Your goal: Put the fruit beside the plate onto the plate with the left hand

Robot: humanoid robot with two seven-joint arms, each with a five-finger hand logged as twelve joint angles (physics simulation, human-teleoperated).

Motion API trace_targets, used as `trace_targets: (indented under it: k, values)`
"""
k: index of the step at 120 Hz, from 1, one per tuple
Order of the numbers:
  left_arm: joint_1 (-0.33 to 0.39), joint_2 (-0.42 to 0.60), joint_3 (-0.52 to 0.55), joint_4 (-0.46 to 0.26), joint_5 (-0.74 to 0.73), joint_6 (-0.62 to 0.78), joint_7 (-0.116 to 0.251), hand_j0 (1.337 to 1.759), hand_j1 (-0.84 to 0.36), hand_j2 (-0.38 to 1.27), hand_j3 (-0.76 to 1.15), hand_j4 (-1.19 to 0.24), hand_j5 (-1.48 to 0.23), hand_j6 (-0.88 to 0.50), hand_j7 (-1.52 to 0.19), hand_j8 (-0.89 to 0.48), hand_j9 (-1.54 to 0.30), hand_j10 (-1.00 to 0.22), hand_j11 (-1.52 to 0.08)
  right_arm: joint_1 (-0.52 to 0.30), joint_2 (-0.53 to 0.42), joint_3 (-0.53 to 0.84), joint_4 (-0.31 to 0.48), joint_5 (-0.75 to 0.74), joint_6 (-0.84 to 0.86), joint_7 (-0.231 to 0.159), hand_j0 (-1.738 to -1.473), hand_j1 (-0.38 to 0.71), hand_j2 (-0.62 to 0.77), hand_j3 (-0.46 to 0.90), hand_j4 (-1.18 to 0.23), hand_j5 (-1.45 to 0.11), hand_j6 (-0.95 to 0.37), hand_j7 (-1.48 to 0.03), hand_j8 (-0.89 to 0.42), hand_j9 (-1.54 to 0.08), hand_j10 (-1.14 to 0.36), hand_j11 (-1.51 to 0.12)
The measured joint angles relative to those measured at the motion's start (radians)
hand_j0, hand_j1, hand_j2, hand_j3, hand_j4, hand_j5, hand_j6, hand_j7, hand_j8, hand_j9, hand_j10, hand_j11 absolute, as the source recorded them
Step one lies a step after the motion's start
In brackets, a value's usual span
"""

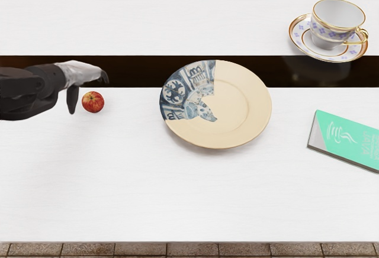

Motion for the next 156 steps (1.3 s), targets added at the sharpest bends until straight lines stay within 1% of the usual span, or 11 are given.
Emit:
trace_targets:
  k: [18,32,49,108,133,147,156]
  values:
    - [0.012,-0.033,-0.003,0.027,-0.004,-0.008,-0.007,1.658,0.05,0.05,0.00,-0.25,-0.32,-0.25,-0.32,-0.25,-0.32,-0.25,-0.32,0.000,0.000,0.000,0.000,0.000,0.000,0.000,-1.658,-0.31,-0.01,0.00,-0.03,-0.04,-0.03,-0.04,-0.03,-0.04,-0.03,-0.04]
    - [0.019,-0.043,-0.009,0.051,-0.030,-0.028,-0.032,1.658,0.05,0.05,0.00,-0.25,-0.32,-0.25,-0.32,-0.25,-0.32,-0.25,-0.32,0.000,0.000,0.000,0.000,0.000,0.000,0.000,-1.658,-0.31,-0.01,0.00,-0.03,-0.04,-0.03,-0.04,-0.03,-0.04,-0.03,-0.04]
    - [0.046,-0.072,-0.023,0.080,-0.044,-0.036,-0.042,1.658,0.05,0.05,0.00,-0.25,-0.32,-0.25,-0.32,-0.25,-0.32,-0.25,-0.32,0.000,0.000,0.000,0.000,0.000,0.000,0.000,-1.658,-0.31,-0.01,0.00,-0.03,-0.04,-0.03,-0.04,-0.03,-0.04,-0.03,-0.04]
    - [0.101,-0.137,-0.037,0.207,-0.046,-0.054,-0.046,1.658,0.04,0.05,0.00,-0.26,-0.34,-0.26,-0.34,-0.26,-0.34,-0.26,-0.34,0.000,0.000,0.000,0.000,0.000,0.000,0.000,-1.658,-0.31,-0.01,0.00,-0.03,-0.04,-0.03,-0.04,-0.03,-0.04,-0.03,-0.04]
    - [0.112,-0.151,-0.039,0.229,-0.043,-0.060,-0.046,1.658,0.02,0.06,0.00,-0.28,-0.36,-0.28,-0.36,-0.28,-0.36,-0.27,-0.35,0.000,0.000,0.000,0.000,0.000,0.000,0.000,-1.658,-0.31,-0.01,0.00,-0.03,-0.04,-0.03,-0.04,-0.03,-0.04,-0.03,-0.04]
    - [0.116,-0.151,-0.040,0.236,-0.039,-0.061,-0.046,1.658,-0.02,0.06,0.00,-0.31,-0.40,-0.31,-0.40,-0.31,-0.40,-0.31,-0.40,0.000,0.000,0.000,0.000,0.000,0.000,0.000,-1.658,-0.31,-0.01,0.00,-0.03,-0.04,-0.03,-0.04,-0.03,-0.04,-0.03,-0.04]
    - [0.117,-0.151,-0.040,0.238,-0.037,-0.061,-0.046,1.658,-0.06,0.07,0.00,-0.35,-0.45,-0.31,-0.41,-0.35,-0.45,-0.35,-0.45,0.000,0.000,0.000,0.000,0.000,0.000,0.000,-1.658,-0.31,-0.01,0.00,-0.03,-0.04,-0.03,-0.04,-0.03,-0.04,-0.03,-0.04]
